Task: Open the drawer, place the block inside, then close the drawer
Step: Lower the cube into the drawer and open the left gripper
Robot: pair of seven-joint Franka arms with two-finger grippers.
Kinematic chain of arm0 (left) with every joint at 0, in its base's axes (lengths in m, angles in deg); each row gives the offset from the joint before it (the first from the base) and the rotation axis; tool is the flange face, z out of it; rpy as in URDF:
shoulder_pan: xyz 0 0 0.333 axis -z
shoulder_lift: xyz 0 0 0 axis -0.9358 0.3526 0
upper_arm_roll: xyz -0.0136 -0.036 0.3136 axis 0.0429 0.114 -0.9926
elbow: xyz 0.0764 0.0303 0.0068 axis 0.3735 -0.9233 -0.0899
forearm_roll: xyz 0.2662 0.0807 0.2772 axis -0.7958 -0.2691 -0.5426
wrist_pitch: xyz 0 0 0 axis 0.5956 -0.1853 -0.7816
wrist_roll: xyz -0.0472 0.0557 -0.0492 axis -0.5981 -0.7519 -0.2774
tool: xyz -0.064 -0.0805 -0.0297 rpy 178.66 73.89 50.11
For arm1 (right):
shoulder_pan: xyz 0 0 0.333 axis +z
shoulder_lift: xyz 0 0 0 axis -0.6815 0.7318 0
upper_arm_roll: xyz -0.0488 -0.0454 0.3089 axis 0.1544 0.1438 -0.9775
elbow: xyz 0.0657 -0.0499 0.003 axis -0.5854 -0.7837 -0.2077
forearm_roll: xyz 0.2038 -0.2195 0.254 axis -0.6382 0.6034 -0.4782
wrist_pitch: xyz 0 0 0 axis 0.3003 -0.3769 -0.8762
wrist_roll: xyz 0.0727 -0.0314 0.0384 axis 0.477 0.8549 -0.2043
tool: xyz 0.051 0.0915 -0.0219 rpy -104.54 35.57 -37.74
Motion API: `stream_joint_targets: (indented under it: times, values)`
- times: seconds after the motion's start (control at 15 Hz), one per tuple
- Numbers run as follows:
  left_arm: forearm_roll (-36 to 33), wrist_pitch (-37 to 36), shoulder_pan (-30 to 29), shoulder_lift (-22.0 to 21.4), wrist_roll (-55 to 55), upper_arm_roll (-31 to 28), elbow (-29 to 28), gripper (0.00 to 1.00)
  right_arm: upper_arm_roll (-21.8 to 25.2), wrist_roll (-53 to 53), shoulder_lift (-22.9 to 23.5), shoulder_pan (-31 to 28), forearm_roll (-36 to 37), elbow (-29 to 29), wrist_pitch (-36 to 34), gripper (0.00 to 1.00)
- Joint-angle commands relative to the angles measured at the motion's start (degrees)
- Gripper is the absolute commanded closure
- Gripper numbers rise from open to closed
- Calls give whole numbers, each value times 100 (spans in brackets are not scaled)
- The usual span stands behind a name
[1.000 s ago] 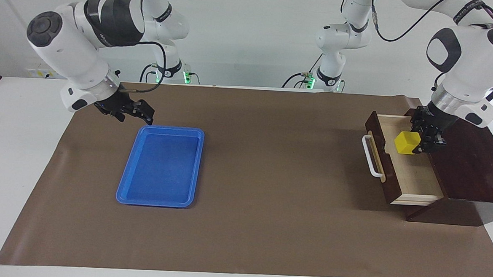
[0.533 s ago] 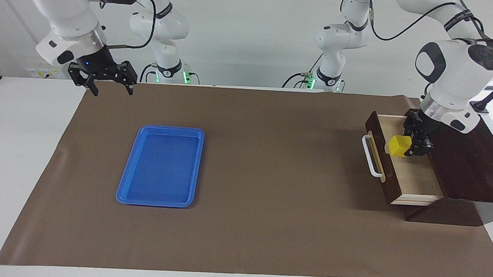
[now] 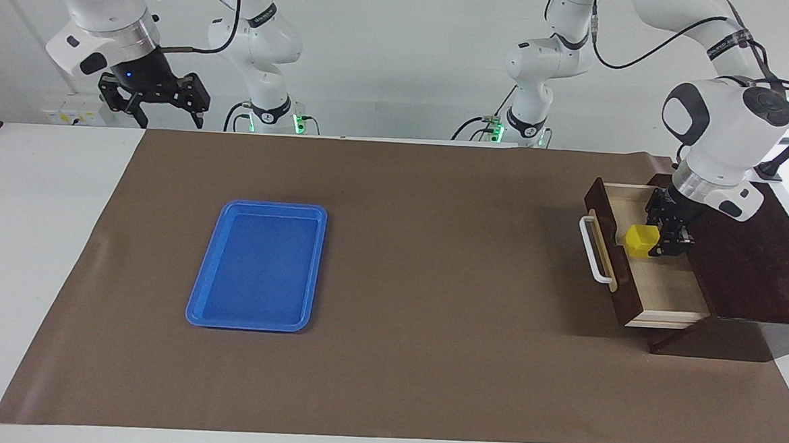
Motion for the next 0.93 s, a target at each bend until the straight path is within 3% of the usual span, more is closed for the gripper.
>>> stream_joint_targets:
  times: [0.0, 0.87]
  values:
    - [-72, 238, -67, -72, 51, 55, -209, 100, -65, 29, 115, -138, -2, -81, 137, 0]
    - [-89, 476, -58, 7, 51, 55, -455, 100, -4, 258, 176, -103, -55, 68, 33, 0]
